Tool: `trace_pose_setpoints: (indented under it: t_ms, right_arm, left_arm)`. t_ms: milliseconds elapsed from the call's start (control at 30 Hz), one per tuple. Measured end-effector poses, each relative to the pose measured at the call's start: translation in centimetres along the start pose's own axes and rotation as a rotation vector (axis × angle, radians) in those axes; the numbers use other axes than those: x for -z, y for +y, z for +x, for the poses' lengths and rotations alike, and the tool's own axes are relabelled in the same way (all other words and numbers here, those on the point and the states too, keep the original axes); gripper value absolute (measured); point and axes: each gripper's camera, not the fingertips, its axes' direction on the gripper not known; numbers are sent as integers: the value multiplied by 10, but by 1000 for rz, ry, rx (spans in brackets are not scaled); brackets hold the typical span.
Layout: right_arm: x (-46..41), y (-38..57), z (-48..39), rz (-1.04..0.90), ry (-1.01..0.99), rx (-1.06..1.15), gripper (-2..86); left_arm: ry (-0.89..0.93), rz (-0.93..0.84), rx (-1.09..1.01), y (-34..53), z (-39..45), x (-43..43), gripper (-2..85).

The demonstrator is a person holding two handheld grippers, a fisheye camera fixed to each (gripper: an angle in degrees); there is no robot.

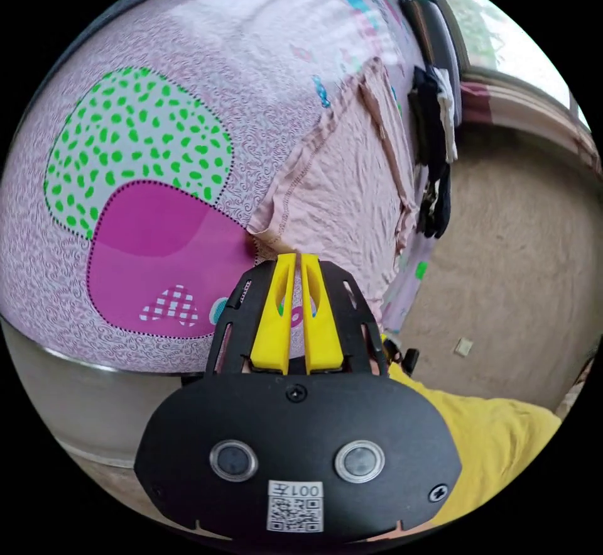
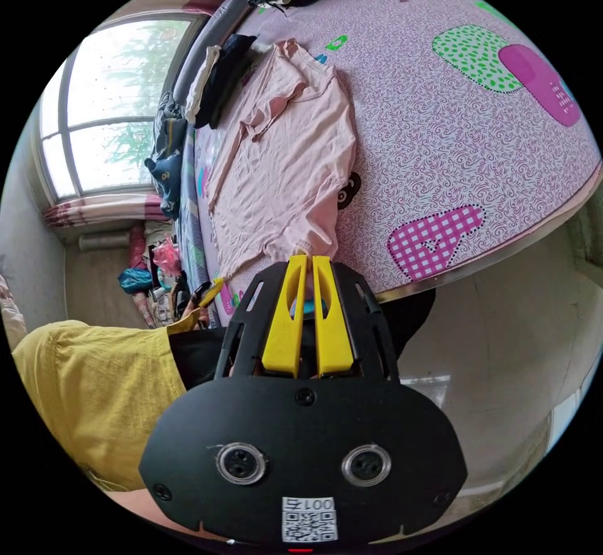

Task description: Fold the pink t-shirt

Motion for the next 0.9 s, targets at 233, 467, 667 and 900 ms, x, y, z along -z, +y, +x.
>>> trace_pose_setpoints:
  t_ms: [233, 467, 667, 900]
  right_arm:
    - [11, -1, 13, -3, -23, -19, 9]
    - [19, -2, 16, -20, -35, -8, 10]
    - [23, -3, 25, -16, -48, -18, 11]
    - [25, -3, 29, -27, -64, -14, 10]
  left_arm:
    - [100, 134, 180, 8, -26, 13, 10]
    - [144, 201, 195, 3, -31, 11, 27]
    - [174, 226, 271, 16, -45, 14, 26]
    - [189, 249, 305, 33, -55, 15, 27]
